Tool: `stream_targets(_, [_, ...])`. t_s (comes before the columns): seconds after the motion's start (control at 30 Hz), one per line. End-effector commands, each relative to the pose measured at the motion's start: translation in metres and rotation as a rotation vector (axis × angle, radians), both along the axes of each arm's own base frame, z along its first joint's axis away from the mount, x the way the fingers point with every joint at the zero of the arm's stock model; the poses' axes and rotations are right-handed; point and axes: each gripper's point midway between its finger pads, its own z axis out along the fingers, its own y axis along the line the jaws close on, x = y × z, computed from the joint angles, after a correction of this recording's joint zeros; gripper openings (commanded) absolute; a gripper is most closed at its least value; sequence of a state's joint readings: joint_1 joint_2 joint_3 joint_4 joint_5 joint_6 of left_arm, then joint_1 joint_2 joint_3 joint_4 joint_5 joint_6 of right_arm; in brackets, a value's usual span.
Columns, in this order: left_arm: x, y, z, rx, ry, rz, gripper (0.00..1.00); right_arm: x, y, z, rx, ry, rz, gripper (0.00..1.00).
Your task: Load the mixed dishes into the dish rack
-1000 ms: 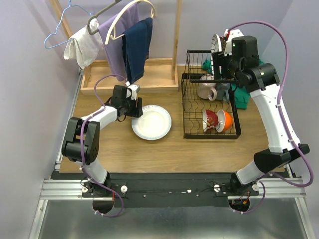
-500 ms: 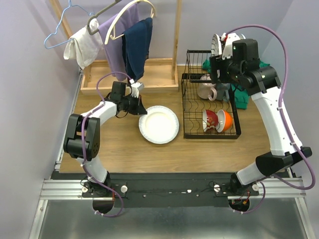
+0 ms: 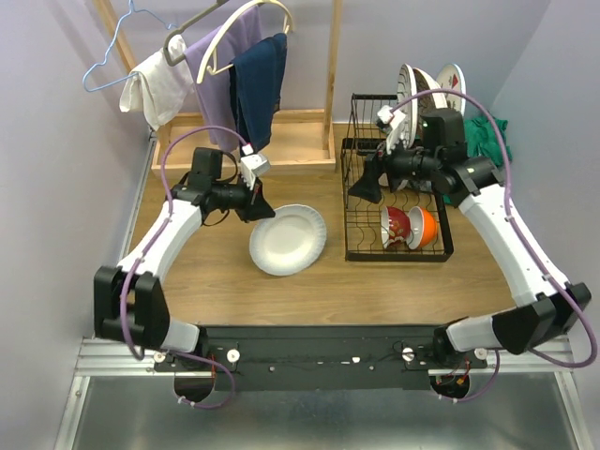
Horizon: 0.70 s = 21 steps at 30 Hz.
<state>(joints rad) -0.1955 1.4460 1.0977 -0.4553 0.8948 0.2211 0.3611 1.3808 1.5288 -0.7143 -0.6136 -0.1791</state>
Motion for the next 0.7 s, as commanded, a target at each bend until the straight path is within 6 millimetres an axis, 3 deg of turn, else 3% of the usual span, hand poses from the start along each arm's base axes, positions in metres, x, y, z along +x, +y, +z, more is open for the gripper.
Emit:
stream_targets(0.0, [-0.036,-0.002,0.059,-0.07,-0.174,-0.127,0.0,-0.012,0.044,0.0,0.095,-0.083,0.289,0.92])
stream_targets(0.23, [-0.059,-0.004,0.11,-0.136,-0.259,-0.144,0.0,-0.027,0.081,-0.023,0.038,-0.209,0.498,0.96])
stream_targets(0.37, [-0.062,-0.006,0.137,-0.168,-0.301,-0.145,0.0,-0.033,0.103,-0.04,0.019,-0.209,0.556,0.96])
stream_targets(0.67, [-0.067,-0.012,0.182,-0.258,-0.34,-0.148,0.0,-0.032,0.122,-0.061,-0.016,-0.229,0.588,0.96])
